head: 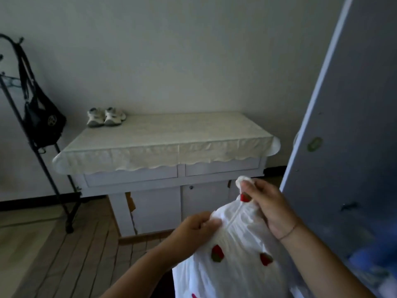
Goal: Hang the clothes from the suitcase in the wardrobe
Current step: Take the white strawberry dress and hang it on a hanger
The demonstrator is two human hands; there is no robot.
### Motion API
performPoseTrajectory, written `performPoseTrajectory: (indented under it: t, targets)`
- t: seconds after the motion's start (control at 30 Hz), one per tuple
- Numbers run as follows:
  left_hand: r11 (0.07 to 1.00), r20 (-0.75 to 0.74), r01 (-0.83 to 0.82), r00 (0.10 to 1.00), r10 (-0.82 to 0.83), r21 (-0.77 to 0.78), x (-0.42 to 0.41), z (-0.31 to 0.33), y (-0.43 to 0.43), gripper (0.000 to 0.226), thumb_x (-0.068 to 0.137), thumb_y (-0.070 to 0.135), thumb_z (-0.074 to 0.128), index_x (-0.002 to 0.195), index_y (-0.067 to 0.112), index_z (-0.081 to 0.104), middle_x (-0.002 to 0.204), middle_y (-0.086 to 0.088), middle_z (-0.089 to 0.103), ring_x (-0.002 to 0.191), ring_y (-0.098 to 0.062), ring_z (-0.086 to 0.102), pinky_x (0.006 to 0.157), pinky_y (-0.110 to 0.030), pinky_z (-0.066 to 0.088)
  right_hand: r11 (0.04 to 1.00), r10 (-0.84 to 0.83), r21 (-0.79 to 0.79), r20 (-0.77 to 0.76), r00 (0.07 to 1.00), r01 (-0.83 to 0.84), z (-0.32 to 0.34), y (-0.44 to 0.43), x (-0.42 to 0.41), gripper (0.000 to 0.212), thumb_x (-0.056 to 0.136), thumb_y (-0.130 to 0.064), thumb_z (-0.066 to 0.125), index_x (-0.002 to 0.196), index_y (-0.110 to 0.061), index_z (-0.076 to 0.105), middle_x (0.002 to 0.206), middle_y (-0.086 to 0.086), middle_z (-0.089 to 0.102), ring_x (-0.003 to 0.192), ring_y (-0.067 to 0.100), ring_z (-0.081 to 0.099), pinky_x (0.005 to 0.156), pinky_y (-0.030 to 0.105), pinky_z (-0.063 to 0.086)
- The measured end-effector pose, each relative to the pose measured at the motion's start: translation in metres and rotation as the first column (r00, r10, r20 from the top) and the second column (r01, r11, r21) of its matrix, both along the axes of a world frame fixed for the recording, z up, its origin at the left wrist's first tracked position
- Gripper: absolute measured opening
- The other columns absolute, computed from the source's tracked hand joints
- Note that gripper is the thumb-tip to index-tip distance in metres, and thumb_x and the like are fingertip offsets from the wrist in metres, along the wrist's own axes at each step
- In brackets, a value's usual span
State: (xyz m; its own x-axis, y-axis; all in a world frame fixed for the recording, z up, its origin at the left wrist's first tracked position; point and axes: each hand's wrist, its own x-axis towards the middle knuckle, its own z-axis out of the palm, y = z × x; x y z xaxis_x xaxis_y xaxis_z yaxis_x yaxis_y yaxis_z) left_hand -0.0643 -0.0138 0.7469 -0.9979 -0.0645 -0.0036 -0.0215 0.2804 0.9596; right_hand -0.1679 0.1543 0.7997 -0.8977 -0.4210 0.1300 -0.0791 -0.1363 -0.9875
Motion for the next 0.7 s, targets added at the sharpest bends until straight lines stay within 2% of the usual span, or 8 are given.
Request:
performPoseTrajectory:
  t: [0.07, 0.13, 0.27, 0.33, 0.43, 0.5, 0.57, 0.7]
  targets:
    - [0.996, 0.013, 0.093, 0.996, -0.093, -0.004, -0.001, 0.000, 0.006, 0.043, 0.080, 0.062, 0.058, 0.085, 0.019, 0.061, 0.079, 0.009, 0.061, 0.075, -0.006, 0.058, 0.072, -0.028, 0.048, 0.989, -0.066, -0.135, -0.027, 0.997, 0.062, 0.023, 0.015, 0.003, 0.064, 0.034, -0.067, 0.082, 0.069, -0.015, 0.070, 0.063, -0.004, 0.064, 0.062, 0.004, 0.058, 0.062, 0.016, 0.049]
    - [0.978, 0.085, 0.183, 0.981, -0.175, -0.098, -0.002, -0.003, 0.012, 0.036, 0.078, 0.061, 0.064, 0.094, 0.029, 0.062, 0.090, 0.014, 0.067, 0.083, 0.000, 0.063, 0.080, -0.024, 0.052, 0.971, -0.132, -0.211, -0.071, 0.989, 0.114, 0.045, 0.027, 0.005, 0.058, 0.033, -0.067, 0.082, 0.065, -0.021, 0.071, 0.062, -0.008, 0.064, 0.063, 0.003, 0.059, 0.065, 0.018, 0.051]
    - [0.889, 0.201, 0.379, 0.921, -0.334, -0.256, -0.009, -0.016, 0.009, 0.050, 0.074, 0.052, 0.071, 0.119, 0.036, 0.058, 0.113, 0.012, 0.067, 0.103, -0.002, 0.063, 0.094, -0.029, 0.051, 0.910, -0.352, -0.274, -0.112, 0.930, 0.311, 0.078, 0.049, -0.003, 0.038, 0.058, -0.053, 0.080, 0.069, -0.019, 0.070, 0.066, -0.010, 0.066, 0.069, 0.006, 0.061, 0.075, 0.032, 0.049]
    - [0.933, 0.150, 0.279, 0.957, -0.250, -0.226, -0.019, -0.016, 0.000, 0.041, 0.075, 0.043, 0.075, 0.111, 0.034, 0.059, 0.105, 0.006, 0.068, 0.095, -0.005, 0.065, 0.089, -0.030, 0.053, 0.871, -0.459, -0.266, -0.142, 0.877, 0.413, 0.090, 0.066, -0.012, 0.030, 0.069, -0.045, 0.076, 0.069, -0.016, 0.067, 0.065, -0.007, 0.063, 0.066, 0.008, 0.060, 0.070, 0.030, 0.050]
    - [0.982, -0.016, 0.012, 1.000, -0.015, -0.189, -0.037, 0.009, -0.016, 0.026, 0.072, 0.043, 0.078, 0.086, 0.032, 0.059, 0.079, 0.002, 0.067, 0.071, -0.007, 0.061, 0.067, -0.026, 0.051, 0.829, -0.545, -0.255, -0.165, 0.822, 0.498, 0.100, 0.092, -0.022, 0.028, 0.071, -0.045, 0.072, 0.075, -0.018, 0.069, 0.070, -0.006, 0.066, 0.067, 0.008, 0.062, 0.067, 0.027, 0.051]
    - [0.983, -0.090, 0.012, 0.996, -0.029, -0.184, -0.046, 0.037, -0.022, 0.027, 0.072, 0.050, 0.075, 0.078, 0.024, 0.068, 0.072, 0.000, 0.069, 0.067, -0.007, 0.062, 0.065, -0.028, 0.049, 0.811, -0.582, -0.213, -0.192, 0.790, 0.546, 0.102, 0.108, -0.028, 0.036, 0.064, -0.055, 0.074, 0.074, -0.021, 0.070, 0.074, -0.003, 0.065, 0.073, 0.011, 0.060, 0.070, 0.029, 0.050]
    - [0.990, -0.117, 0.064, 0.990, -0.079, -0.130, -0.053, 0.065, -0.024, 0.029, 0.081, 0.042, 0.070, 0.082, 0.013, 0.072, 0.073, -0.005, 0.071, 0.068, -0.011, 0.064, 0.067, -0.030, 0.050, 0.807, -0.590, -0.138, -0.224, 0.776, 0.574, 0.103, 0.122, -0.032, 0.042, 0.060, -0.059, 0.075, 0.079, -0.021, 0.071, 0.081, 0.002, 0.065, 0.082, 0.017, 0.059, 0.077, 0.034, 0.049]
    - [0.997, -0.132, 0.076, 0.989, -0.073, 0.023, -0.068, 0.115, -0.017, 0.029, 0.089, 0.033, 0.061, 0.075, 0.009, 0.068, 0.066, -0.005, 0.067, 0.063, -0.016, 0.062, 0.062, -0.027, 0.049, 0.792, -0.591, -0.014, -0.266, 0.762, 0.610, 0.099, 0.141, -0.044, 0.027, 0.091, -0.024, 0.058, 0.103, 0.000, 0.062, 0.093, 0.008, 0.063, 0.089, 0.020, 0.058, 0.077, 0.031, 0.047]
